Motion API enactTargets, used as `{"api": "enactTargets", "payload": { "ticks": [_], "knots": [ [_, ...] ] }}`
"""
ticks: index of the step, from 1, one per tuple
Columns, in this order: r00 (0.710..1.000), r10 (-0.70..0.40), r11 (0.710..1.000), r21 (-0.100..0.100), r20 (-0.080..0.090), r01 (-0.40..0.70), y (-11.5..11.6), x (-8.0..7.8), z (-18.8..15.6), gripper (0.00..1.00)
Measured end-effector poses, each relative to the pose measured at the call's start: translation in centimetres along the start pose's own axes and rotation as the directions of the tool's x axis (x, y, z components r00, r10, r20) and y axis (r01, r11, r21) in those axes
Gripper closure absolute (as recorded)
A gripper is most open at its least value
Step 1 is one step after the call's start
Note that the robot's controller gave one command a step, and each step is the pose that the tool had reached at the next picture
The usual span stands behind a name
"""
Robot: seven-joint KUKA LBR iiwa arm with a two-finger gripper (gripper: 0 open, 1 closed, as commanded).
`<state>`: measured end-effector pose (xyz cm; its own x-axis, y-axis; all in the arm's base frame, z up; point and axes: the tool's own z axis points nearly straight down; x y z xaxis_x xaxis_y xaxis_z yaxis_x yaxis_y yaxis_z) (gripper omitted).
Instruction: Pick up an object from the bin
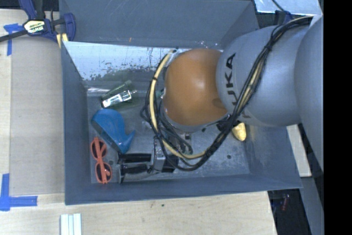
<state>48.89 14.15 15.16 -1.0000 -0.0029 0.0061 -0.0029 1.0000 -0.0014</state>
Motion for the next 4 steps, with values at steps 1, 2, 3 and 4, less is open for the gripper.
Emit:
{"api": "enactTargets", "payload": {
  "ticks": [1, 2, 3, 4],
  "knots": [
    [1.000, 0.004, 1.000, -0.002, 0.008, -0.004, -0.1, -0.2, -0.4, 0.00],
    [1.000, -0.025, 1.000, -0.003, 0.009, 0.025, 0.1, 0.3, 7.9, 0.00],
    [0.984, -0.175, 0.985, -0.003, 0.028, 0.175, 1.4, 0.3, 1.6, 0.00],
    [0.783, -0.622, 0.783, 0.004, 0.009, 0.622, -0.4, -0.7, 5.2, 0.00]
  ]
}}
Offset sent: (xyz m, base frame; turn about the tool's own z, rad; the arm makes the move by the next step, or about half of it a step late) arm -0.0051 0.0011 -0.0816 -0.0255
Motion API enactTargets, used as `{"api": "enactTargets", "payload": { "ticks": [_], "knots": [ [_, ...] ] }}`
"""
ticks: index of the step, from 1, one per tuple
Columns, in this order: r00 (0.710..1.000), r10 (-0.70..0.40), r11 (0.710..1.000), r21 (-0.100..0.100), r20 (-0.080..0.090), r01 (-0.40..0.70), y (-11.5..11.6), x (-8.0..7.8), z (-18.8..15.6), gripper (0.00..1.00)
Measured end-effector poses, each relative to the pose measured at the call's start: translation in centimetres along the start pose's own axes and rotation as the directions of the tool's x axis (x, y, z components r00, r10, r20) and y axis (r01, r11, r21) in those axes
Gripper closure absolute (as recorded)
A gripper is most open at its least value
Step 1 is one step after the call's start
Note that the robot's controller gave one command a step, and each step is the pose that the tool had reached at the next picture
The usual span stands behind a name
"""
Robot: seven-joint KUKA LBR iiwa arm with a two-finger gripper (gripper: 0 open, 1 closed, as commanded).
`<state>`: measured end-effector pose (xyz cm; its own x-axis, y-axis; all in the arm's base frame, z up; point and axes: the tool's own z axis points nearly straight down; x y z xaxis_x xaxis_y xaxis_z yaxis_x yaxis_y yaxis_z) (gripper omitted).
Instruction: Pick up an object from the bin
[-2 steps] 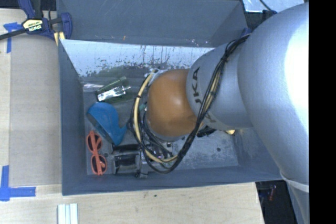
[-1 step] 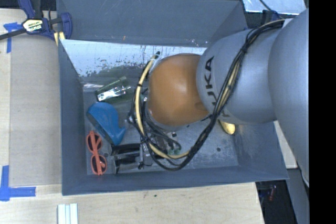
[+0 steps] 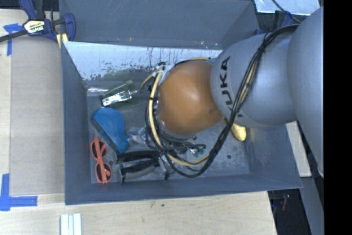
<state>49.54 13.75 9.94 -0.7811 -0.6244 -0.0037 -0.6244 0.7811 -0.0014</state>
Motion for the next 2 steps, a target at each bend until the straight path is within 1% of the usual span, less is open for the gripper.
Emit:
{"api": "enactTargets", "payload": {
  "ticks": [1, 2],
  "knots": [
    [0.892, 0.453, 0.892, -0.002, 0.015, -0.453, 0.82, 0.97, 2.99, 0.00],
    [0.955, 0.297, 0.955, 0.002, 0.008, -0.297, 0.58, 0.53, 2.90, 1.00]
  ]
}}
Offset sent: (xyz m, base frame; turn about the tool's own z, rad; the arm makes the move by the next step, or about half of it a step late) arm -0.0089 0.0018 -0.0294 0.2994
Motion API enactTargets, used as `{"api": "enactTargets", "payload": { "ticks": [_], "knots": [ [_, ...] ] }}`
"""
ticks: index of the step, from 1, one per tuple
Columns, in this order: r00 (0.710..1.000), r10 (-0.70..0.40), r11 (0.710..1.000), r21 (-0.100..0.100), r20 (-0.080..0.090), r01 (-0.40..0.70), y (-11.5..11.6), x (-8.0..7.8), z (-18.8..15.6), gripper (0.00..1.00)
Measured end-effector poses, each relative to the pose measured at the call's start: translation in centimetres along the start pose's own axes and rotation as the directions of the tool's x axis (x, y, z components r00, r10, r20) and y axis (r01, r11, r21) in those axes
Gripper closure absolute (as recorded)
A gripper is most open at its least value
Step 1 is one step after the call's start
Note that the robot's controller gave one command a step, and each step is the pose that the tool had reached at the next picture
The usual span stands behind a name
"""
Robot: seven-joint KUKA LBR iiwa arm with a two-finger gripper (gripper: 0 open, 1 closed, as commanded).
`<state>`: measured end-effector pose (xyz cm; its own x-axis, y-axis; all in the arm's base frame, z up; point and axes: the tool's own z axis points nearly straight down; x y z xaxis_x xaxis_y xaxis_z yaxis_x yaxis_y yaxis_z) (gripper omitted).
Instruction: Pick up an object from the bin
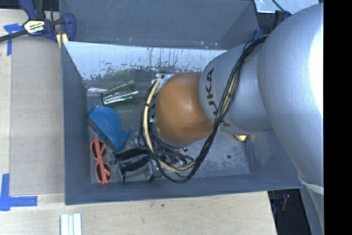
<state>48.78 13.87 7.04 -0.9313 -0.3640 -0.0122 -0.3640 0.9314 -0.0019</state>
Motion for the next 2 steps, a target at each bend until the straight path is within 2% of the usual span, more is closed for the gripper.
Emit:
{"api": "enactTargets", "payload": {
  "ticks": [2],
  "knots": [
    [1.000, 0.001, 1.000, 0.000, -0.001, -0.001, 0.0, 0.1, -1.1, 1.00]
  ]
}}
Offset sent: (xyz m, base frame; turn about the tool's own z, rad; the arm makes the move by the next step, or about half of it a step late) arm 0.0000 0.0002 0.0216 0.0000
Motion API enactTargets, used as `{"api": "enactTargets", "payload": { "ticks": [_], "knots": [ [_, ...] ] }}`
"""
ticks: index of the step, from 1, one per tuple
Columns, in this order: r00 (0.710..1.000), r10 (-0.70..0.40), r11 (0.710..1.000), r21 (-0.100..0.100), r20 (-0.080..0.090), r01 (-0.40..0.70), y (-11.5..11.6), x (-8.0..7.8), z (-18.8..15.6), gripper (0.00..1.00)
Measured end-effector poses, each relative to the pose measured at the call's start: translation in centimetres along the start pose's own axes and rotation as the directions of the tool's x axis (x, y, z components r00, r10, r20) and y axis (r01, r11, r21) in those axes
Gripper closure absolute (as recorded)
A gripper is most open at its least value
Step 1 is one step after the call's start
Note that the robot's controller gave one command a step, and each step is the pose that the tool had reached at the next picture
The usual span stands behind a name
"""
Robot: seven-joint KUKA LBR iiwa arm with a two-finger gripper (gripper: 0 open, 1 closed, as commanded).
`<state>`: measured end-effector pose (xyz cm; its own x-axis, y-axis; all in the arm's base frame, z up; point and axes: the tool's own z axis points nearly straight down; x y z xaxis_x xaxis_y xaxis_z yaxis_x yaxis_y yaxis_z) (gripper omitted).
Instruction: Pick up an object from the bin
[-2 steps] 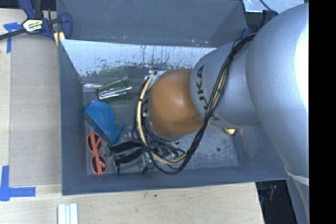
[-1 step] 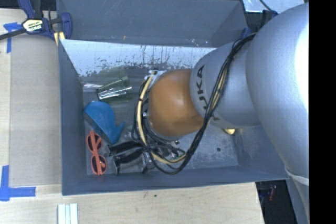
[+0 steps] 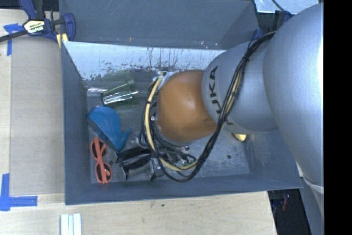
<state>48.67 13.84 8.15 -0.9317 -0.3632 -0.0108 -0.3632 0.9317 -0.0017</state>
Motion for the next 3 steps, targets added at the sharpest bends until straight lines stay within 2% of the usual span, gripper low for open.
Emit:
{"api": "enactTargets", "payload": {
  "ticks": [2, 3],
  "knots": [
    [1.000, 0.002, 1.000, 0.000, 0.005, -0.002, 0.0, 0.0, -1.3, 1.00],
    [1.000, 0.003, 1.000, 0.000, -0.002, -0.003, 0.0, 0.2, -2.7, 1.00]
  ]
}}
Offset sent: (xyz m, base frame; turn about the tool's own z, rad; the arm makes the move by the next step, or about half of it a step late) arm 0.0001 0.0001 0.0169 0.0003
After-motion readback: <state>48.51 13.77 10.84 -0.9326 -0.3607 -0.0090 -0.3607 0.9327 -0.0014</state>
